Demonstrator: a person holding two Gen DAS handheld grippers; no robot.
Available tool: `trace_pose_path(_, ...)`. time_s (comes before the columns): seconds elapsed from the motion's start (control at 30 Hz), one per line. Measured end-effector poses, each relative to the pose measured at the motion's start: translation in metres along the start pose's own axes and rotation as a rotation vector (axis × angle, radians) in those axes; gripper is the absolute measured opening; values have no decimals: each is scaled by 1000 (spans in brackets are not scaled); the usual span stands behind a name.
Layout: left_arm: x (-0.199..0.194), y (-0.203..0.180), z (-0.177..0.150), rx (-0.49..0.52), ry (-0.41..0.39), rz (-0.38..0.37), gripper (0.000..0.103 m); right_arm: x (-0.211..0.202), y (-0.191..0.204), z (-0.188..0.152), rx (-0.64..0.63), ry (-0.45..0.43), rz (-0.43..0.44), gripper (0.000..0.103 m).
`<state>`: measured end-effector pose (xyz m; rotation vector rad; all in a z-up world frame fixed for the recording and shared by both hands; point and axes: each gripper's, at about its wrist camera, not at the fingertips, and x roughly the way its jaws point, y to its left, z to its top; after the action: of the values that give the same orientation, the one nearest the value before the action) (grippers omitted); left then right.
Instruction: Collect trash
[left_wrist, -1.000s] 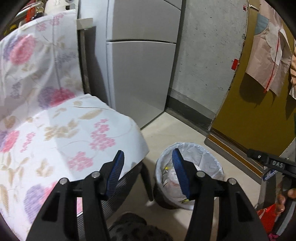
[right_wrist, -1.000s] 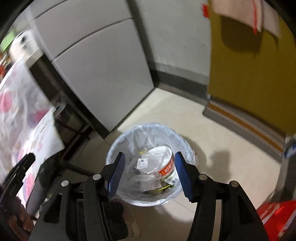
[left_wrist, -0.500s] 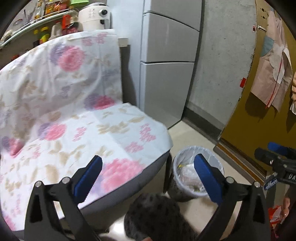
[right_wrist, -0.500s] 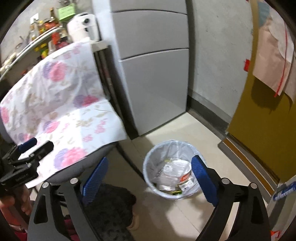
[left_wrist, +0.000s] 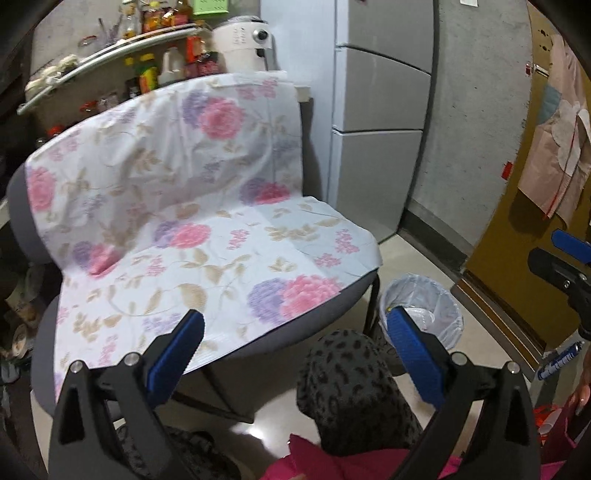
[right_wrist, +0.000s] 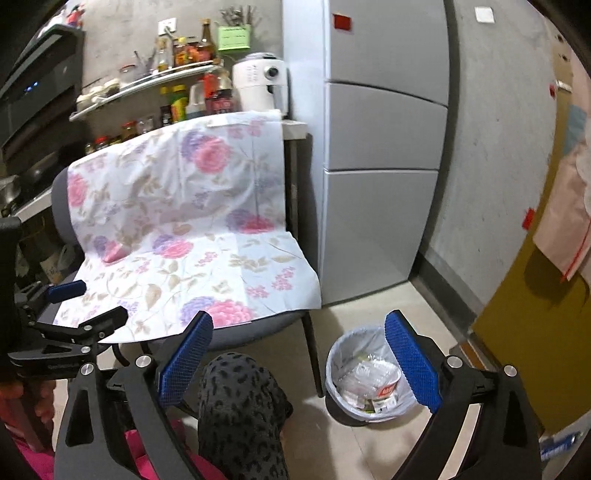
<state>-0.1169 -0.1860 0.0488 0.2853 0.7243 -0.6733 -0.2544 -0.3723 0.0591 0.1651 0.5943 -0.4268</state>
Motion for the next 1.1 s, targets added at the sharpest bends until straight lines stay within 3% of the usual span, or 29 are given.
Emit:
trace_pose_path(0.33, -3, 12, -1, -43, 1, 35, 97, 4, -9, -2, 34, 0, -8, 93)
trace_pose_path(1.1, -7, 12, 3, -45, -11, 34, 97, 6, -12, -2, 40, 1, -6, 93)
